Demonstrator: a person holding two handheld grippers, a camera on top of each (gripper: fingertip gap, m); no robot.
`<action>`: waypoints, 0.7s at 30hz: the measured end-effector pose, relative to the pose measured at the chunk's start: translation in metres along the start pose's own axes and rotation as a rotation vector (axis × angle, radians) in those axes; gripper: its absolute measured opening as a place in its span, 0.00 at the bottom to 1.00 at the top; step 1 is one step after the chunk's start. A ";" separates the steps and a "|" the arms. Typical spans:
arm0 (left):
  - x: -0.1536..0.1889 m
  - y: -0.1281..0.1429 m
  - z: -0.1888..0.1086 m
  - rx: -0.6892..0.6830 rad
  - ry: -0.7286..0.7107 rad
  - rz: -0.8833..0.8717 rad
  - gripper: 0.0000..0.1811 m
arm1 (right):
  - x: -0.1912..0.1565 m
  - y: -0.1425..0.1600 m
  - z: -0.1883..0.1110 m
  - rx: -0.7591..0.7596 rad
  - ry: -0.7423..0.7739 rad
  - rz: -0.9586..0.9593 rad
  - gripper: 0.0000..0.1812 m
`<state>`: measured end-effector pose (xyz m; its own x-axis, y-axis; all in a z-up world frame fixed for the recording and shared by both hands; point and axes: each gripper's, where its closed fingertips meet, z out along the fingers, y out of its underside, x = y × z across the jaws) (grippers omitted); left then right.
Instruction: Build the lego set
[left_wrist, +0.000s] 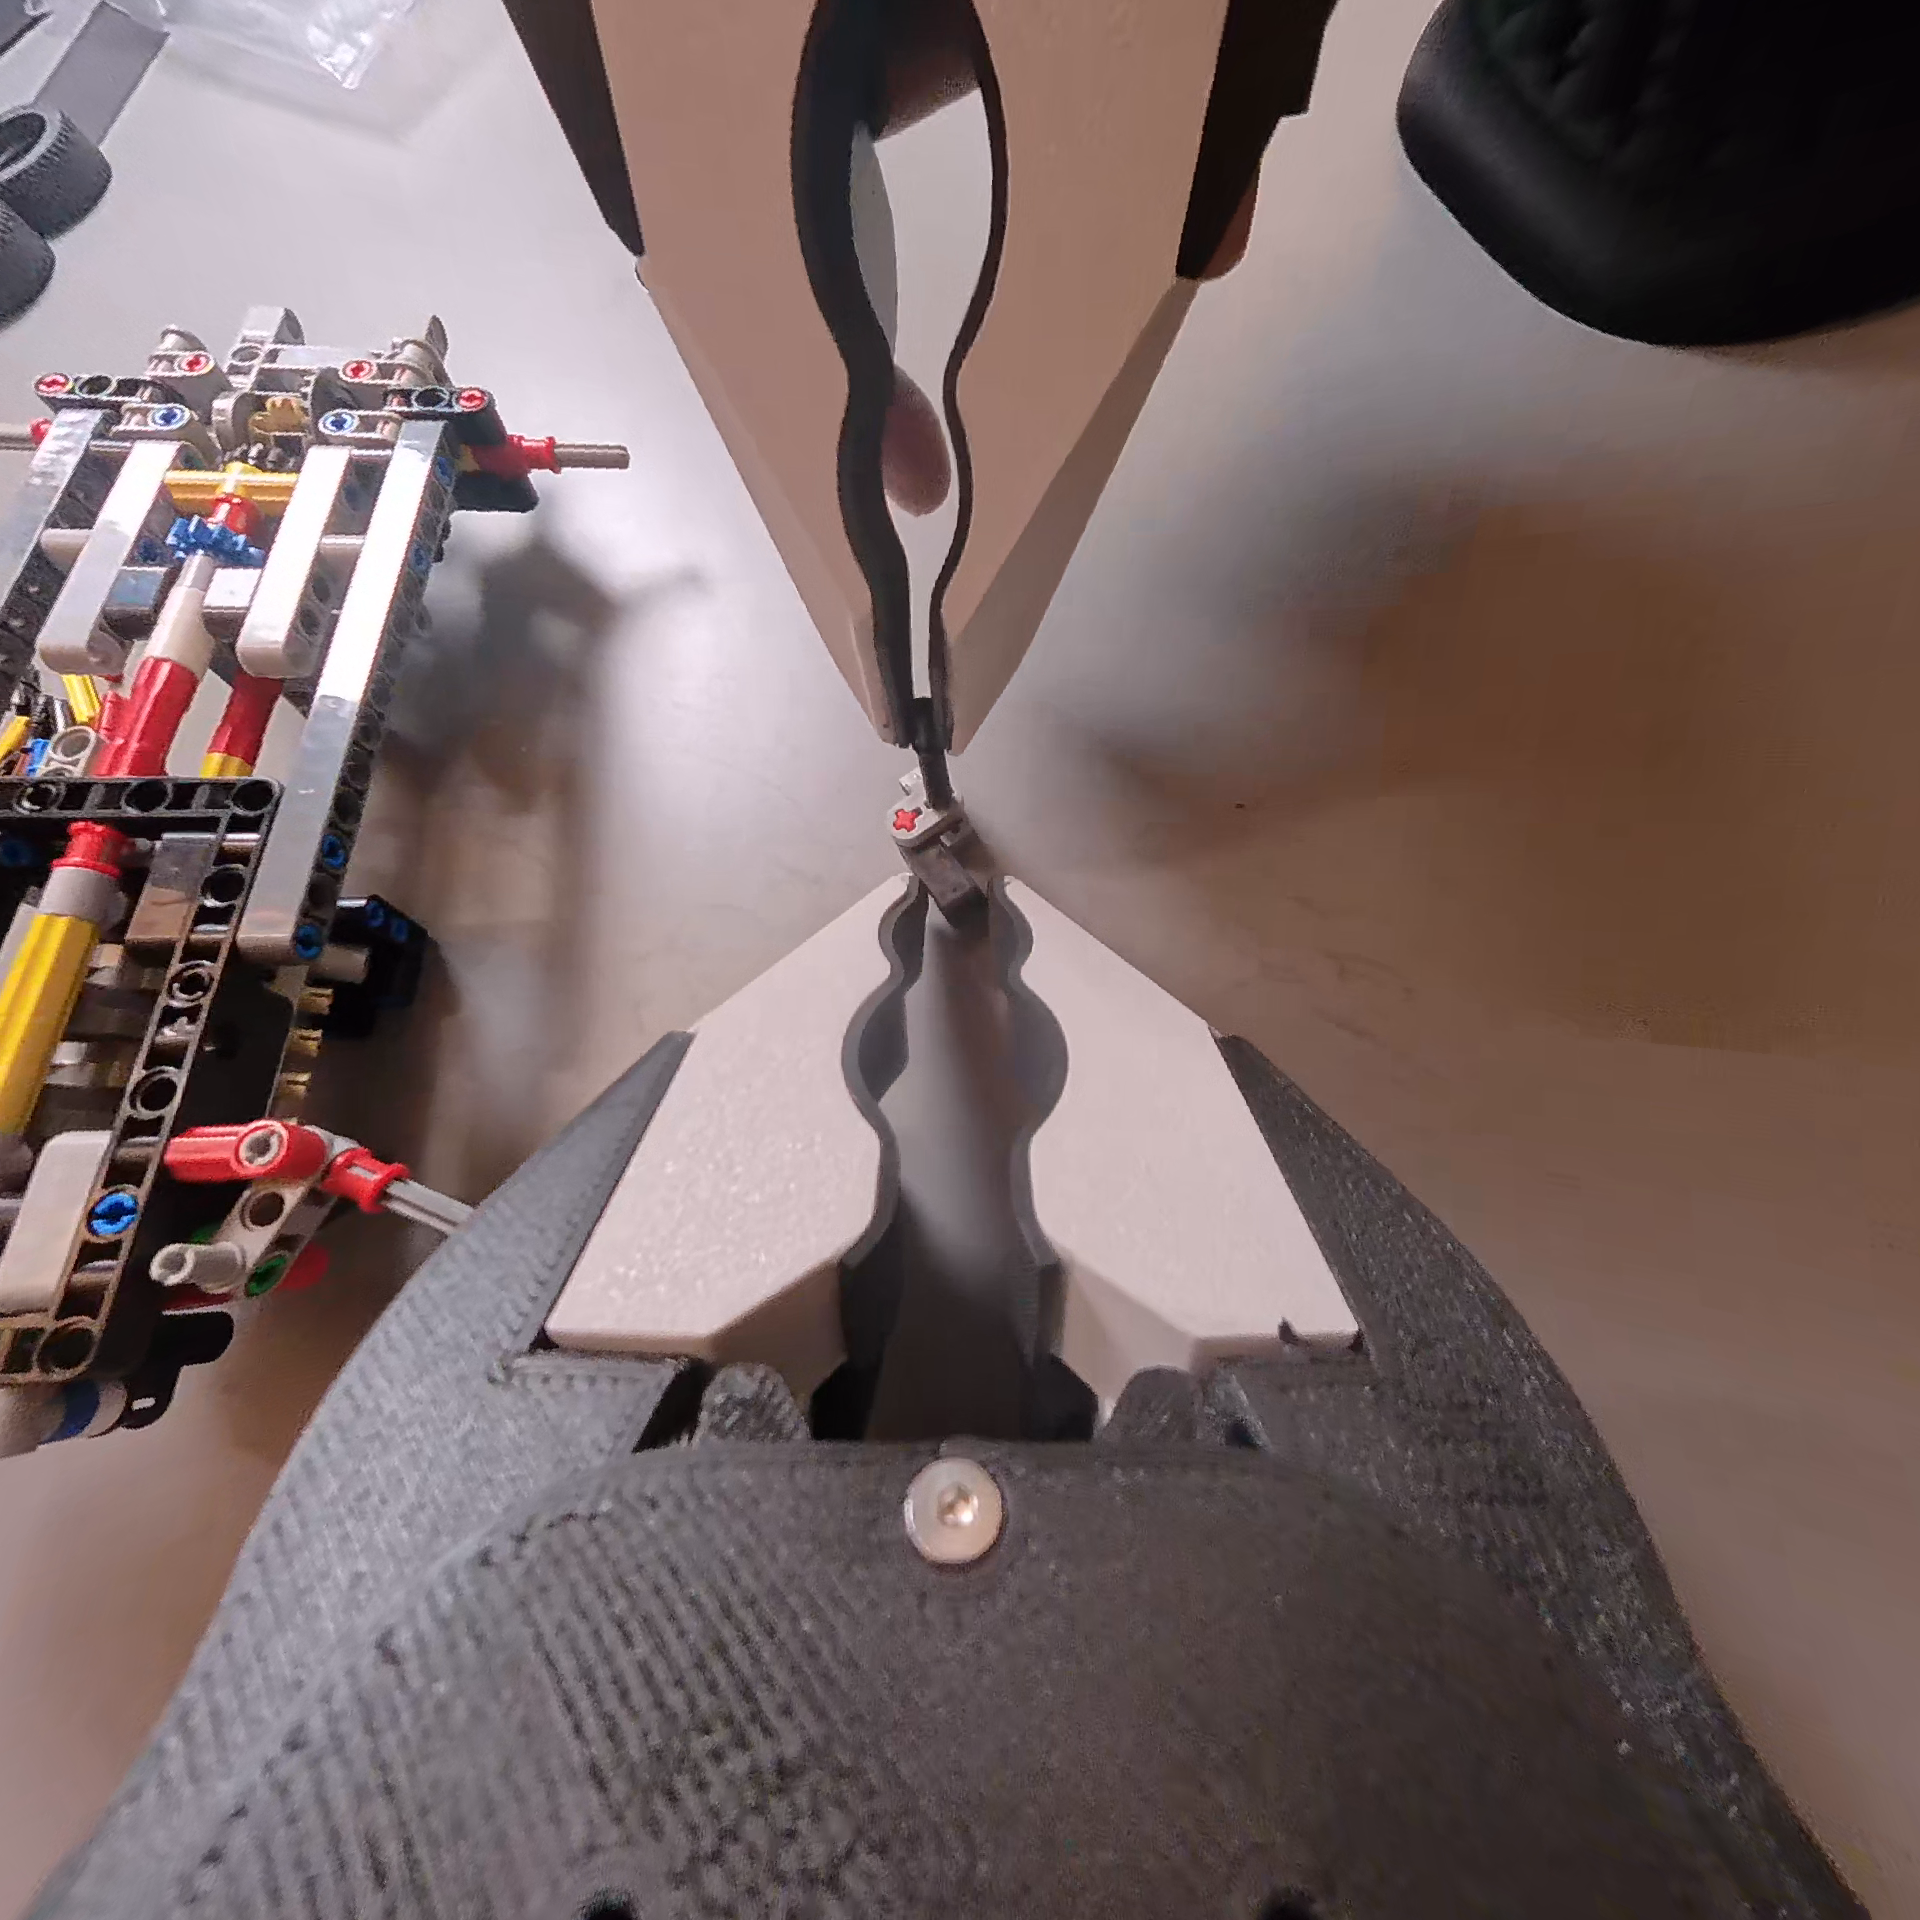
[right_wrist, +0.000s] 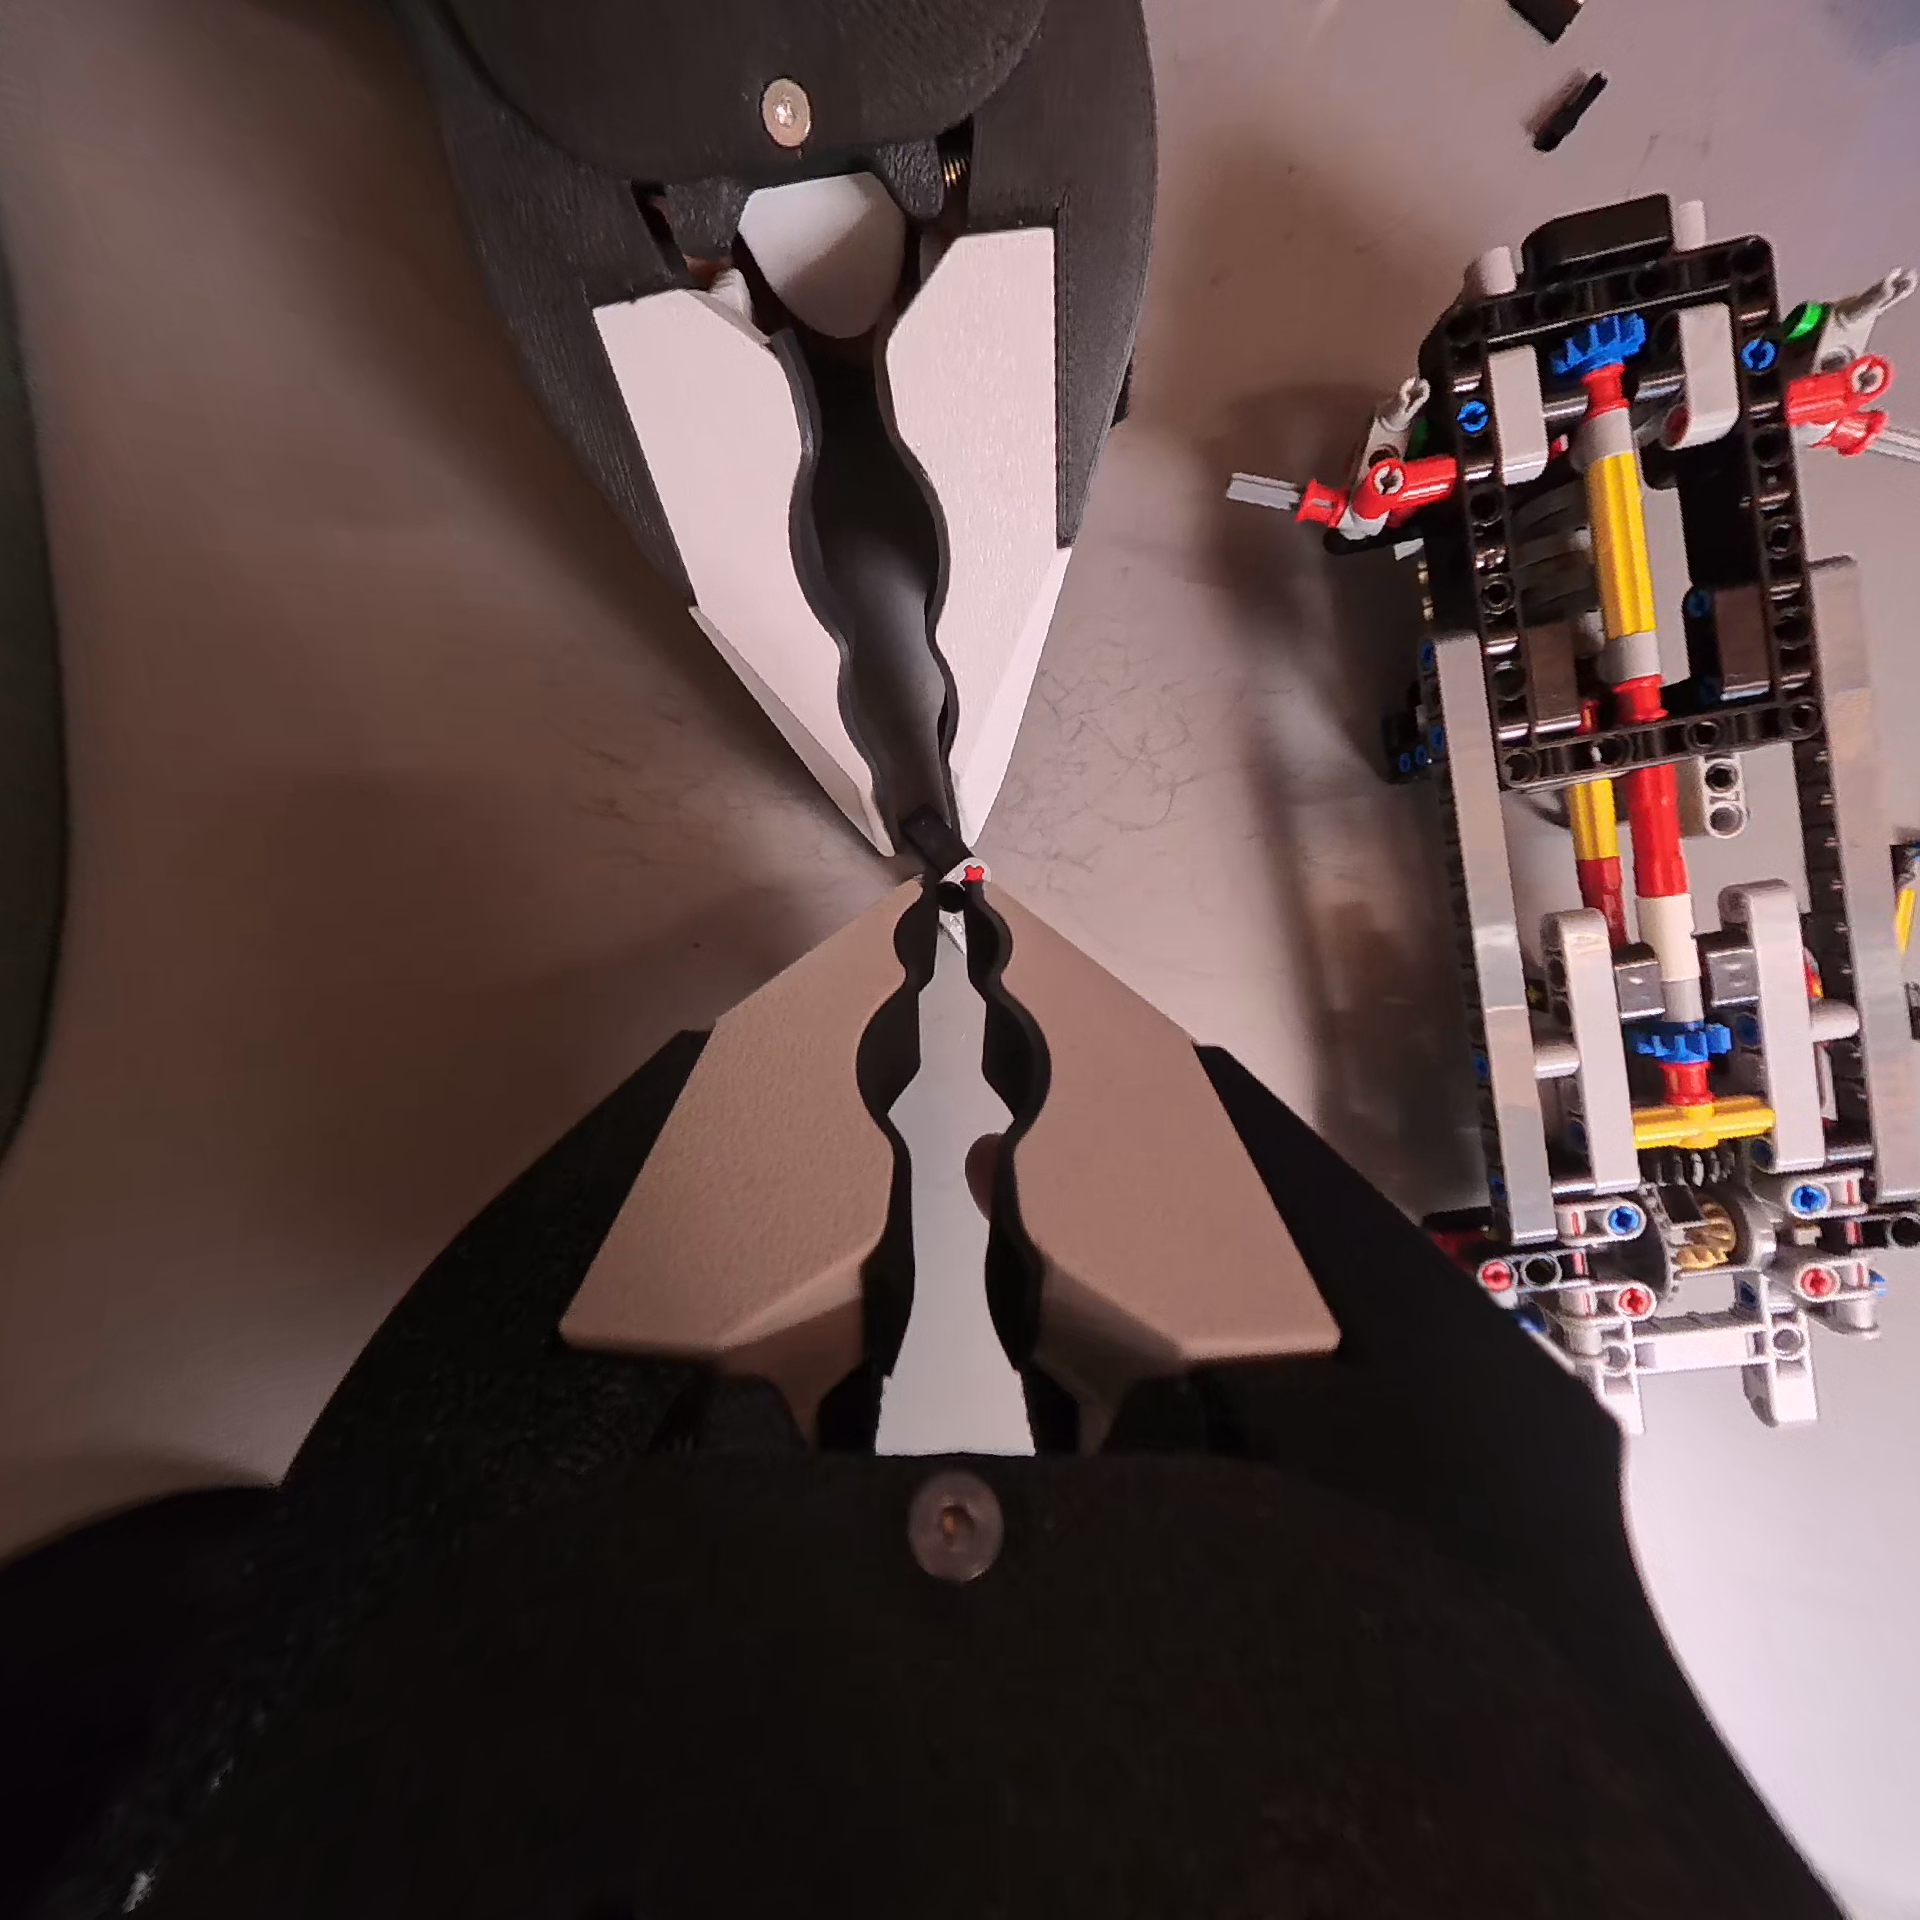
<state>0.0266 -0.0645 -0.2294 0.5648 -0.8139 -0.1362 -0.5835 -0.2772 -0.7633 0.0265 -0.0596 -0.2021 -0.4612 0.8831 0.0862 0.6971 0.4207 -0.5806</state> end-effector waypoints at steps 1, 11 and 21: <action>0.000 0.000 0.000 -0.001 0.000 -0.006 0.06 | 0.000 0.000 0.000 -0.010 0.004 0.005 0.01; 0.002 0.000 0.000 -0.012 -0.012 -0.032 0.05 | -0.003 0.000 0.000 -0.109 0.042 0.016 0.00; 0.002 0.001 0.000 -0.012 -0.015 -0.045 0.05 | -0.003 0.000 0.001 -0.162 0.042 0.044 0.00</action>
<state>0.0274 -0.0668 -0.2299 0.5991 -0.7928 -0.1115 -0.5641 -0.3192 -0.7615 0.0267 -0.0624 -0.2030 -0.4071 0.9079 0.0998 0.7970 0.4065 -0.4468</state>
